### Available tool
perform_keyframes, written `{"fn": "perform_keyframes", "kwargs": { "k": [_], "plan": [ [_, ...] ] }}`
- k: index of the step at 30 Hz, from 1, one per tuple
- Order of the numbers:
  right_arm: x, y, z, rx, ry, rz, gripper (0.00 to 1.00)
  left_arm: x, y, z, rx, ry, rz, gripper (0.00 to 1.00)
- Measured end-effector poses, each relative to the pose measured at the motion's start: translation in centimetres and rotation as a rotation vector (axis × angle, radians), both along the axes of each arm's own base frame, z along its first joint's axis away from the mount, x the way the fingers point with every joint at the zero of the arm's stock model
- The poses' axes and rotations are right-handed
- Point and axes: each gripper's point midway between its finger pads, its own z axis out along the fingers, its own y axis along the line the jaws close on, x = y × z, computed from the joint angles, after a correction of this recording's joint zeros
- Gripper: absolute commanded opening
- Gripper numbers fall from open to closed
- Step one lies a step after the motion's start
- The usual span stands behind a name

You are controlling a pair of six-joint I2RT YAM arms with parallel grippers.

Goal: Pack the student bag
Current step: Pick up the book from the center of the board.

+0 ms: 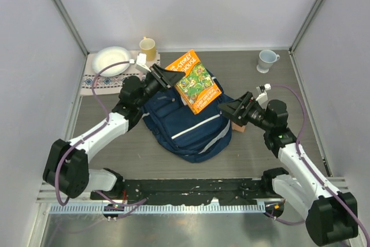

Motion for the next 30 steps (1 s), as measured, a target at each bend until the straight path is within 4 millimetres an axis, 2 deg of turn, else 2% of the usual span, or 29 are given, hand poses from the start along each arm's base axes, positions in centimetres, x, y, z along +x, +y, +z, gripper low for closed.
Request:
{"fn": "perform_keyframes", "kwargs": {
  "k": [4,8,13,20,28,29,30],
  "plan": [
    [-0.1,2.2,2.7,0.107,-0.061,0.023,0.85,0.3,-0.5,-0.3,-0.070,0.018,-0.016,0.00],
    [0.0,3.9,4.1,0.191,-0.085,0.025,0.85,0.6,-0.8,-0.6,-0.115,0.036,-0.029,0.00],
    [0.6,4.7,4.5,0.241,-0.078,-0.001,0.85,0.4,-0.9,0.3,-0.159,0.022,-0.039,0.00],
    [2.1,4.9,4.7,0.275,-0.086,-0.052,0.85,0.1,-0.9,1.9,-0.221,-0.004,-0.060,0.00],
    [4.0,5.7,5.2,0.338,-0.145,-0.047,0.84,-0.3,-1.1,1.2,-0.240,0.013,-0.081,0.00],
    [4.2,5.8,5.2,0.349,-0.151,-0.045,0.83,-0.3,-1.2,1.0,-0.240,0.017,-0.083,0.00],
    [4.3,5.8,5.3,0.355,-0.155,-0.045,0.77,-0.3,-1.3,0.7,-0.241,0.025,-0.084,0.00]
  ]
}}
